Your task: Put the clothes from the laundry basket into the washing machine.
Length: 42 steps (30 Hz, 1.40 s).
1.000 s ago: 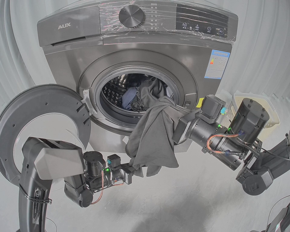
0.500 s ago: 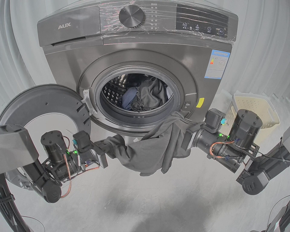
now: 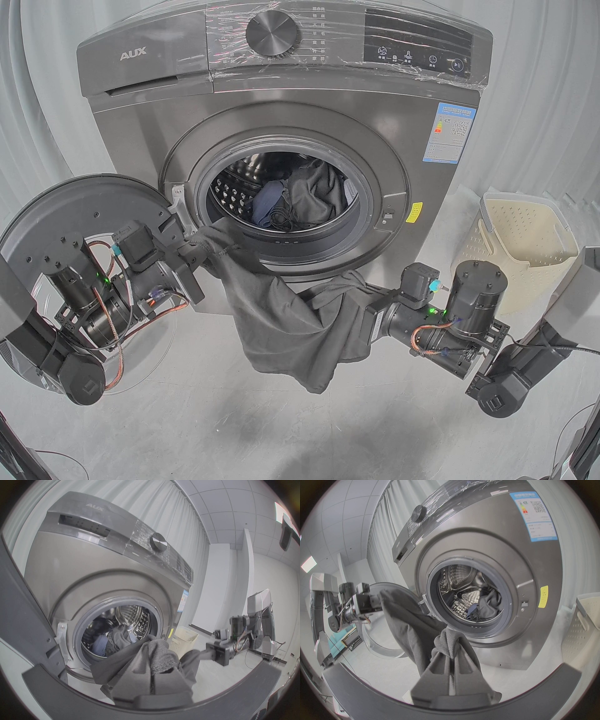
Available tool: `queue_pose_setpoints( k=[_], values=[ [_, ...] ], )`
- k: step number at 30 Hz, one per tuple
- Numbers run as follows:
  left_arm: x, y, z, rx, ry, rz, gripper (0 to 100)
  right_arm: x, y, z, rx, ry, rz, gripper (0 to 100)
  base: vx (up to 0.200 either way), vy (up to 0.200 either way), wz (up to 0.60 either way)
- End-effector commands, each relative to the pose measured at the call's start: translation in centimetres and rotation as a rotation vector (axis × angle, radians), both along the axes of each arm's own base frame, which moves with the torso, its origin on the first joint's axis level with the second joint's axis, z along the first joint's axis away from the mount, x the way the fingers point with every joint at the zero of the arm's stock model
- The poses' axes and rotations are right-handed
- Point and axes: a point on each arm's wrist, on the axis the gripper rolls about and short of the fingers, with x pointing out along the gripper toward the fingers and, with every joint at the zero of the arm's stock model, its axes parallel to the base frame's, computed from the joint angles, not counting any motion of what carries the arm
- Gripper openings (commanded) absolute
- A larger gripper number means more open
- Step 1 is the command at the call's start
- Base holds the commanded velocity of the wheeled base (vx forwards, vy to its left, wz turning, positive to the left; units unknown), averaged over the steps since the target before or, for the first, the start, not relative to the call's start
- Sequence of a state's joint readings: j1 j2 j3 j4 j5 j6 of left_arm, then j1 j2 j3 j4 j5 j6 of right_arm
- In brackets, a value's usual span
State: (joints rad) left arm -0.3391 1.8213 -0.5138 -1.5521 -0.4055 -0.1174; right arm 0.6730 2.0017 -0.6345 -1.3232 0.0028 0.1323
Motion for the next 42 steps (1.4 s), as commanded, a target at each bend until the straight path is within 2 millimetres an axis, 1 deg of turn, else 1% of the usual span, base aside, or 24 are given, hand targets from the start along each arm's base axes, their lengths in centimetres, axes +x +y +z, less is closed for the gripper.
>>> queue_pose_setpoints(
  k=[1, 3, 5, 9, 10, 11, 15, 16, 17, 21, 27, 29, 35, 42],
  values=[
    [0.3, -0.1, 1.4, -0.025, -0.056, 0.010, 0, -0.3, 0.9, -1.5, -0.026, 0.043, 0.025, 100, 0.000, 0.000, 0.00],
    [0.3, -0.1, 1.7, -0.030, -0.065, 0.020, 0, -0.6, 0.9, -1.9, -0.036, 0.064, 0.029, 100, 0.000, 0.000, 0.00],
    [0.4, -0.3, 2.2, -0.045, -0.084, 0.038, 0, -1.7, 0.4, -3.1, -0.074, 0.113, 0.037, 100, 0.000, 0.000, 0.00],
    [0.3, -0.9, 2.6, -0.062, -0.095, 0.046, 0, -3.1, -0.3, -4.5, -0.125, 0.169, 0.052, 100, 0.000, 0.000, 0.00],
    [0.3, -0.9, 2.6, -0.062, -0.095, 0.046, 0, -3.1, -0.3, -4.5, -0.125, 0.169, 0.052, 100, 0.000, 0.000, 0.00],
    [0.3, -1.2, 2.9, -0.071, -0.103, 0.051, 0, -3.8, -0.4, -4.9, -0.143, 0.185, 0.069, 100, 0.000, 0.000, 0.00],
    [0.1, -1.7, 2.8, -0.072, -0.100, 0.041, 0, -3.9, 0.2, -4.6, -0.132, 0.171, 0.086, 100, 0.000, 0.000, 0.00],
    [0.0, -1.8, 2.7, -0.071, -0.099, 0.037, 0, -3.5, 0.9, -4.0, -0.107, 0.144, 0.092, 100, 0.000, 0.000, 0.00],
    [0.0, -1.9, 2.7, -0.069, -0.097, 0.035, 0, -3.3, 1.0, -3.8, -0.098, 0.133, 0.091, 100, 0.000, 0.000, 0.00],
    [-0.2, -2.1, 2.7, -0.069, -0.096, 0.026, 0, -2.7, 1.6, -3.1, -0.073, 0.106, 0.088, 100, 0.000, 0.000, 0.00],
    [-0.8, -3.0, 2.6, -0.060, -0.096, -0.017, 0, -1.7, 2.3, -2.3, -0.035, 0.071, 0.073, 100, 0.000, 0.000, 0.00],
    [-1.3, -3.0, 2.8, -0.063, -0.101, -0.025, 0, -1.4, 2.2, -2.3, -0.031, 0.073, 0.055, 100, 0.000, 0.000, 0.00],
    [-1.4, -2.7, 3.3, -0.071, -0.114, -0.026, 0, -0.5, 1.5, -2.6, -0.036, 0.078, 0.019, 100, 0.000, 0.000, 0.00],
    [-2.1, -2.6, 3.8, -0.071, -0.133, -0.070, 0, 0.3, 1.9, -2.8, -0.033, 0.072, 0.011, 100, 0.000, 0.000, 0.00]
  ],
)
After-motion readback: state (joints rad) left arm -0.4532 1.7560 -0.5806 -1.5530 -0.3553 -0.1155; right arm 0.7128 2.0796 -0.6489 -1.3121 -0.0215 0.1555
